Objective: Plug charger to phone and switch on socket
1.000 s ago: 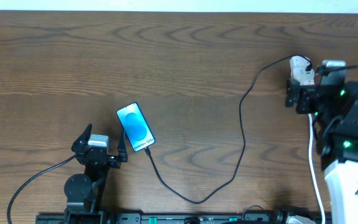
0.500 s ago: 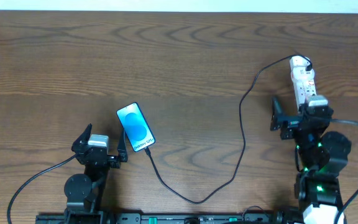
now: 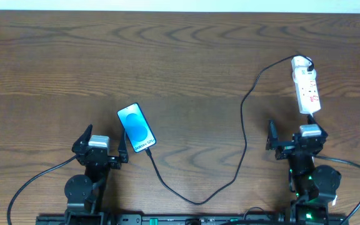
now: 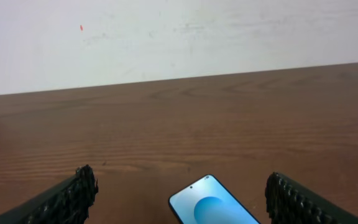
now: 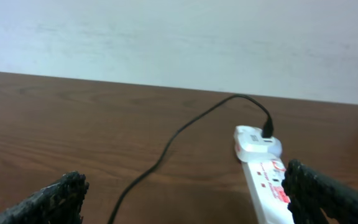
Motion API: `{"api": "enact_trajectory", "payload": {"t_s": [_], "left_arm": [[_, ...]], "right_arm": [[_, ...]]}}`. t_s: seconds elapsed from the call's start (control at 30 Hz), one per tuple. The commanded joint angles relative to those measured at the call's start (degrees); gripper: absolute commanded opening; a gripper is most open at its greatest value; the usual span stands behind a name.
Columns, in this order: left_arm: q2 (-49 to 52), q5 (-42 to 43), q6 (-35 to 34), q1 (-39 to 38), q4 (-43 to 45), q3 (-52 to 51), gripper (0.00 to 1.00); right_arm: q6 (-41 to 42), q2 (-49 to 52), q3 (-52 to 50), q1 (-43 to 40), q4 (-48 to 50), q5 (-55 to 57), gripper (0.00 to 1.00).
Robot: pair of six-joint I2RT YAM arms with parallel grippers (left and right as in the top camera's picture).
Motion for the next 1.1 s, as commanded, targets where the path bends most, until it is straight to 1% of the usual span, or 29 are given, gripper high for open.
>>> {"api": "enact_trajectory", "payload": {"t_s": [0.0,0.27,0.5,0.67,0.87,1.07], "left_arm": [[-0.4,0.7,-0.5,0.3,-0.8,-1.6,0.89],[-0.4,0.7,-0.5,0.3,-0.8,-1.6,0.89],[-0.4,0.7,-0.5,0.3,-0.8,-1.6,0.89],[-0.4,0.7,-0.5,0.3,-0.8,-1.6,0.89],[-0.4,0.7,-0.5,0.3,-0.8,-1.6,0.89],[-0.4,0.7,-0.5,0.3,-0.8,-1.6,0.89]], "right_arm": [[0.2,-4.0,-2.5,1.2,0.1,0.2,0.99],[0.2,-10.7,-3.6,3.9,-5.4,6.3,0.99],[0.3,-18.5,-3.6,5.4,-14.5,10.0,0.99],[3.1,-18.3,-3.6,5.5,-14.7,12.0,0.99],[9.8,-18.3,-3.6,5.5,-14.4,15.6,0.99],[10.1,-18.3,-3.6,5.9,-14.4,16.0,0.99]]}}
